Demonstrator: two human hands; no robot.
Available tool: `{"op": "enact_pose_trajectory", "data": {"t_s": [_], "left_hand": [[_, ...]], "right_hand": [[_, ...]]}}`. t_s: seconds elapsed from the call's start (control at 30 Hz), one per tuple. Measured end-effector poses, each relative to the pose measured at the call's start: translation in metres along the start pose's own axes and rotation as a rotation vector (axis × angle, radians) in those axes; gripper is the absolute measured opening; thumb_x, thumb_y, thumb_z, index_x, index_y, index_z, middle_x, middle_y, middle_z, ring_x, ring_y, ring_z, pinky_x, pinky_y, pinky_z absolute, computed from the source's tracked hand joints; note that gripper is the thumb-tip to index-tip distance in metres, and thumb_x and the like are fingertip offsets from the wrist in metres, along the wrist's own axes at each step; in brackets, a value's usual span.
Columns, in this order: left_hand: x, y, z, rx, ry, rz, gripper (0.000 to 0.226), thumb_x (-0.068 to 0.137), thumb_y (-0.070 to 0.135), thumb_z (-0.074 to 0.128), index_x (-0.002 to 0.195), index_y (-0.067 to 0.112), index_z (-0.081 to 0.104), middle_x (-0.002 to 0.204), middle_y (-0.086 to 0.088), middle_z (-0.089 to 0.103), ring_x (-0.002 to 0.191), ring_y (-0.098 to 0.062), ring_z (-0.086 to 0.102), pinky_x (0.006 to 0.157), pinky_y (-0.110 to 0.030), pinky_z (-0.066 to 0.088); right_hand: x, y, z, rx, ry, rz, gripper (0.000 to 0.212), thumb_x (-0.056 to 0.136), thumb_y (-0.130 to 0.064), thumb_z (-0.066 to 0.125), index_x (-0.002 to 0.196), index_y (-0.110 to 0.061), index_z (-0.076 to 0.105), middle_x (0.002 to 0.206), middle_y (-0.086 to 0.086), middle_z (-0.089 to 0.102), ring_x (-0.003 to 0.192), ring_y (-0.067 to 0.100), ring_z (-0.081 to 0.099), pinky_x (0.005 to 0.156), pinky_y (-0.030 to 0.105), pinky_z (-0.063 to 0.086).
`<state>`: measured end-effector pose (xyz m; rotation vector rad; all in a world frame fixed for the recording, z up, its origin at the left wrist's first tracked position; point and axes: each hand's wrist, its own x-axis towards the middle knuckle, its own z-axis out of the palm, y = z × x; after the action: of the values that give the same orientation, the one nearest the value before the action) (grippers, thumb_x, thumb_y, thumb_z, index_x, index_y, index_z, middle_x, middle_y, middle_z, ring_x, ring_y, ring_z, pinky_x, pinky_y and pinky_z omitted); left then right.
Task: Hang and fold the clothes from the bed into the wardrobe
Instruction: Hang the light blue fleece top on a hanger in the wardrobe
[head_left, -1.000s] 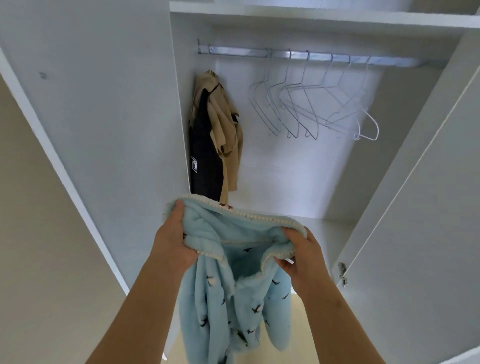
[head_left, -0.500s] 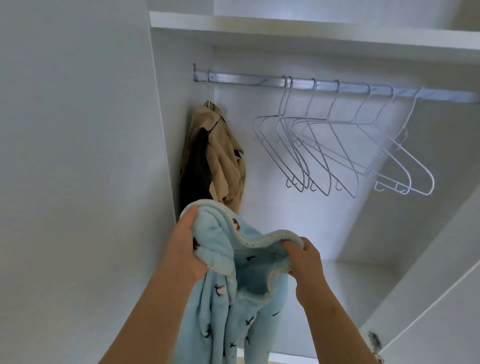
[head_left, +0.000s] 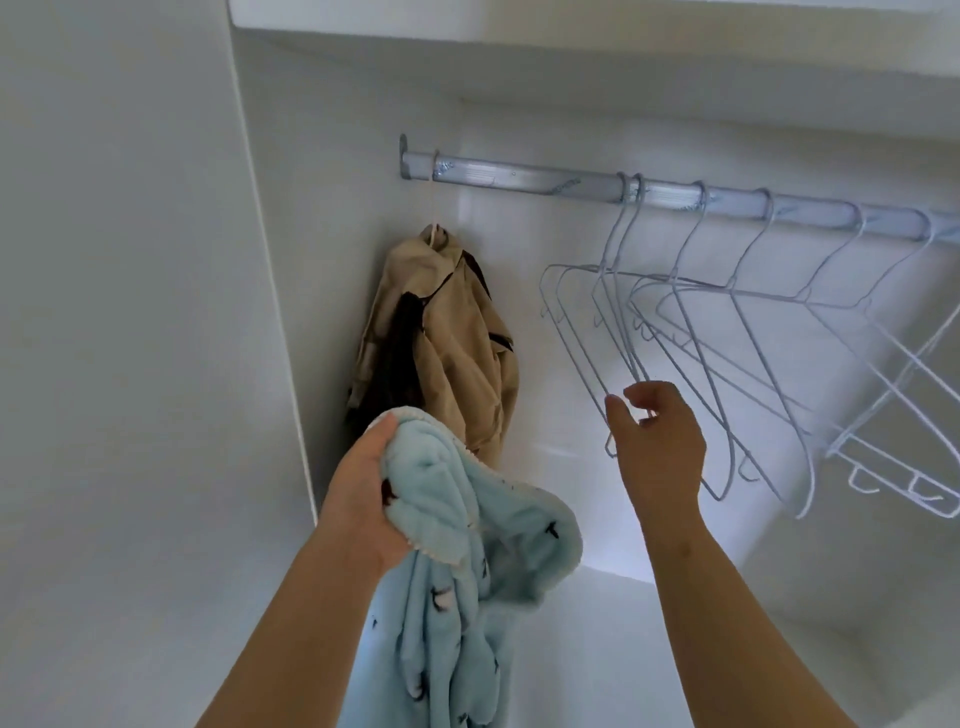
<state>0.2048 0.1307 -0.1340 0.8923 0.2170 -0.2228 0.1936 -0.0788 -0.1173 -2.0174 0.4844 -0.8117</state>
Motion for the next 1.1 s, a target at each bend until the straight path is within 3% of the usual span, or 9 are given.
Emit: {"op": "enact_pose_trajectory", "data": {"t_s": [0.13,0.23,0.33,0.47,0.63,0.73,0.9,1.1], "left_hand": [[0.022,0.000,0.020,-0.014,0.033,0.011,0.033,0.092,0.038,0.050,0.083,0.009,0.065,0.065,-0.007,0.071,0.069,-0.021,0.065,0.059,-0.033,0.051],[0.035,-0.003,0.033,-0.031,0.057,0.018,0.033,0.090,0.038,0.053,0.085,0.008,0.066,0.067,-0.008,0.071,0.074,-0.021,0.064,0.062,-0.035,0.049],[0.045,-0.010,0.047,-0.047,0.053,0.032,0.033,0.091,0.038,0.053,0.086,0.008,0.065,0.071,-0.009,0.070,0.072,-0.020,0.065,0.064,-0.035,0.050],[0.058,-0.017,0.060,-0.049,0.030,0.057,0.034,0.093,0.037,0.049,0.085,0.008,0.064,0.065,-0.007,0.071,0.058,-0.017,0.068,0.059,-0.033,0.050],[0.070,-0.016,0.067,-0.068,0.033,0.066,0.034,0.094,0.036,0.047,0.079,0.009,0.062,0.063,-0.007,0.068,0.066,-0.019,0.065,0.063,-0.033,0.048],[0.075,-0.015,0.068,-0.061,0.035,0.061,0.036,0.095,0.036,0.045,0.079,0.009,0.061,0.061,-0.007,0.068,0.061,-0.020,0.066,0.061,-0.033,0.049],[0.080,-0.012,0.065,-0.052,0.051,0.072,0.035,0.093,0.036,0.049,0.079,0.008,0.066,0.064,-0.009,0.071,0.054,-0.020,0.069,0.045,-0.030,0.054],[0.085,-0.007,0.059,-0.059,0.009,0.064,0.057,0.094,0.040,0.045,0.054,0.012,0.074,0.065,-0.008,0.072,0.057,-0.020,0.070,0.047,-0.028,0.055]], "right_hand": [[0.042,0.008,0.009,-0.421,0.046,-0.198,0.037,0.081,-0.029,0.067,0.116,-0.017,0.060,0.125,0.009,0.055,0.111,0.031,0.047,0.086,0.038,0.038],[0.061,0.021,0.014,-0.536,-0.036,-0.217,0.044,0.084,-0.014,0.061,0.126,-0.021,0.054,0.132,0.009,0.049,0.115,0.029,0.044,0.089,0.036,0.036],[0.075,0.033,0.014,-0.519,-0.044,-0.267,0.048,0.084,0.000,0.052,0.128,-0.019,0.053,0.125,0.011,0.054,0.104,0.027,0.050,0.082,0.034,0.038],[0.096,0.041,0.011,-0.455,-0.059,-0.274,0.049,0.084,0.004,0.048,0.128,-0.016,0.053,0.116,0.010,0.057,0.100,0.025,0.050,0.073,0.033,0.041],[0.110,0.046,0.013,-0.473,-0.115,-0.258,0.044,0.082,0.003,0.050,0.121,-0.014,0.056,0.113,0.009,0.055,0.097,0.023,0.047,0.060,0.030,0.034],[0.115,0.047,0.016,-0.516,-0.082,-0.261,0.042,0.081,0.002,0.051,0.119,-0.015,0.059,0.110,0.009,0.056,0.096,0.024,0.047,0.065,0.030,0.036],[0.116,0.050,0.022,-0.587,0.009,-0.210,0.039,0.079,-0.003,0.057,0.116,-0.015,0.059,0.114,0.012,0.054,0.104,0.029,0.045,0.083,0.034,0.032],[0.113,0.050,0.029,-0.546,0.111,-0.210,0.017,0.081,-0.009,0.061,0.097,-0.008,0.068,0.115,0.018,0.054,0.107,0.037,0.044,0.086,0.041,0.029]]}}
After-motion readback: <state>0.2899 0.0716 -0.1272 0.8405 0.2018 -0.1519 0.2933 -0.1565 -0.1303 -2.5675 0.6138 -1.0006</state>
